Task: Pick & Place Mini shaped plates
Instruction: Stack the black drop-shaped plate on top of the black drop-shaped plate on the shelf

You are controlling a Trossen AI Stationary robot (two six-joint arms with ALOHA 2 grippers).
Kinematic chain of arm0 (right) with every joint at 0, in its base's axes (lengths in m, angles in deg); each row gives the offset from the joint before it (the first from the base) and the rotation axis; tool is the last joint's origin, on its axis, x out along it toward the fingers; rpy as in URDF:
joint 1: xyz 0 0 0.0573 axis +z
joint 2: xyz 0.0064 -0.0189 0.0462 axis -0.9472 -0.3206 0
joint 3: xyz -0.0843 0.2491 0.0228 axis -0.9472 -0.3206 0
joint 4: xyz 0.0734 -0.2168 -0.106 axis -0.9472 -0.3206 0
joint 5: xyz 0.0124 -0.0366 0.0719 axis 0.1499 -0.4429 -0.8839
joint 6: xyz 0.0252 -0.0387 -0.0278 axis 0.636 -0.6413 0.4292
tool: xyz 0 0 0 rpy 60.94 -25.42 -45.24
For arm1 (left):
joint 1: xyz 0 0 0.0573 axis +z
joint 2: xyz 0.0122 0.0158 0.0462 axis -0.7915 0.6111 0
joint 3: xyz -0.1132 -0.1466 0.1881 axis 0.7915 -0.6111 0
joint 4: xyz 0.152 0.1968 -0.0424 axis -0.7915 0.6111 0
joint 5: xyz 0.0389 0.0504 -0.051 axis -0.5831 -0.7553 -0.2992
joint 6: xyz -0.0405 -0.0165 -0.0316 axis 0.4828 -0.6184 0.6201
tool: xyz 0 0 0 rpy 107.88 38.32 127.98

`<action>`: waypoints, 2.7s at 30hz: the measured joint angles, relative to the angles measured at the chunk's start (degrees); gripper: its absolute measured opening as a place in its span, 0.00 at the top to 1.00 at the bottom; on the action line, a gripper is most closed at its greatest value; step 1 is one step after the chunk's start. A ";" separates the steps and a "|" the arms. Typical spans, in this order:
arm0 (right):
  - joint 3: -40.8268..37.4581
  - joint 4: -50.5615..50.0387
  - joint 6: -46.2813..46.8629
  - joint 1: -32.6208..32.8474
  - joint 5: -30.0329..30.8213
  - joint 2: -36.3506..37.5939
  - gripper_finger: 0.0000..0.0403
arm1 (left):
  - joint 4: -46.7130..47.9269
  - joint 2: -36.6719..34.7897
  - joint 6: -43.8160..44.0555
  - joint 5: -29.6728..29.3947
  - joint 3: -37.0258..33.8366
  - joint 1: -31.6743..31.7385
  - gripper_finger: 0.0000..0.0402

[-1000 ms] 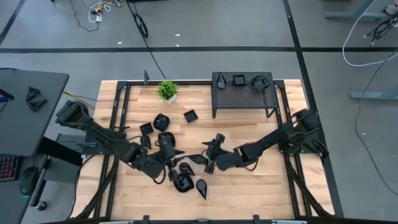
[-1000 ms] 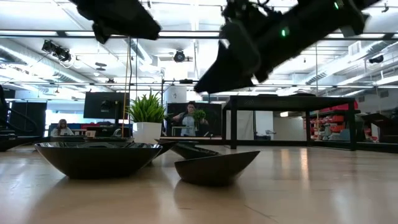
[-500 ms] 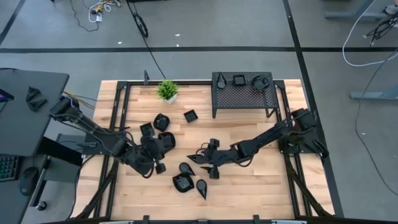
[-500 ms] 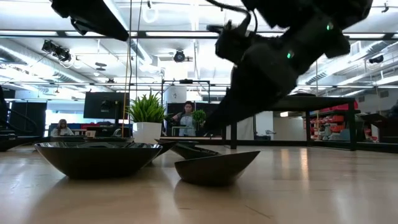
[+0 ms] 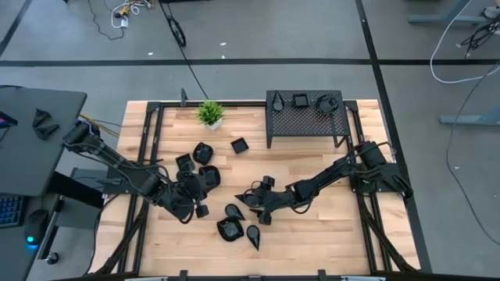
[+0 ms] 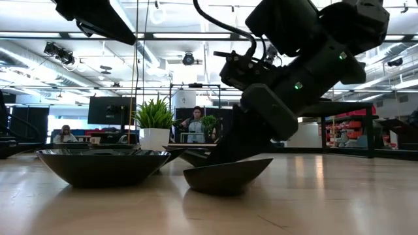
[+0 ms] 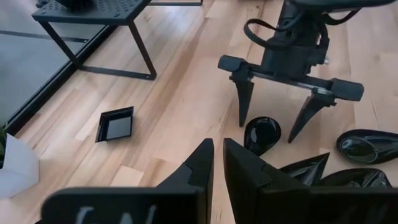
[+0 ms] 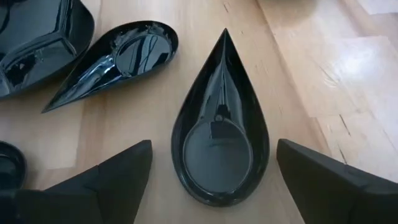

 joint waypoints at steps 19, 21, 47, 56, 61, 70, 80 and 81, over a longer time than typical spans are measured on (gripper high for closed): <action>0.02 2.21 -0.90 -2.24 -1.82 -0.31 0.30 | -0.11 0.00 0.27 -2.23 0.00 0.00 0.90; 0.02 2.64 -0.79 -2.24 -1.82 -0.19 0.32 | -0.11 0.00 0.33 -2.23 0.00 0.00 0.90; 0.00 -0.21 -0.05 -2.19 -4.44 0.55 0.12 | -0.05 0.02 -0.35 -3.84 0.00 0.00 0.90; 0.09 -0.04 1.96 -2.17 -3.14 -0.34 0.19 | -0.02 0.02 -0.49 -4.52 0.00 0.00 0.90; 0.09 -0.06 1.40 -2.22 -3.13 -0.42 0.30 | -0.02 0.02 -0.50 -4.52 0.00 0.00 0.90; 0.07 1.18 0.74 -1.98 -1.58 -0.66 0.41 | -0.04 0.02 -0.63 -4.52 0.00 0.00 0.90; -0.07 -1.92 0.36 -2.00 1.18 9.36 0.43 | 2.59 0.04 1.41 -4.52 0.00 0.00 0.90; -0.07 -3.34 0.73 -1.98 2.72 11.03 0.43 | 3.80 0.04 2.11 -4.63 -0.02 0.00 0.90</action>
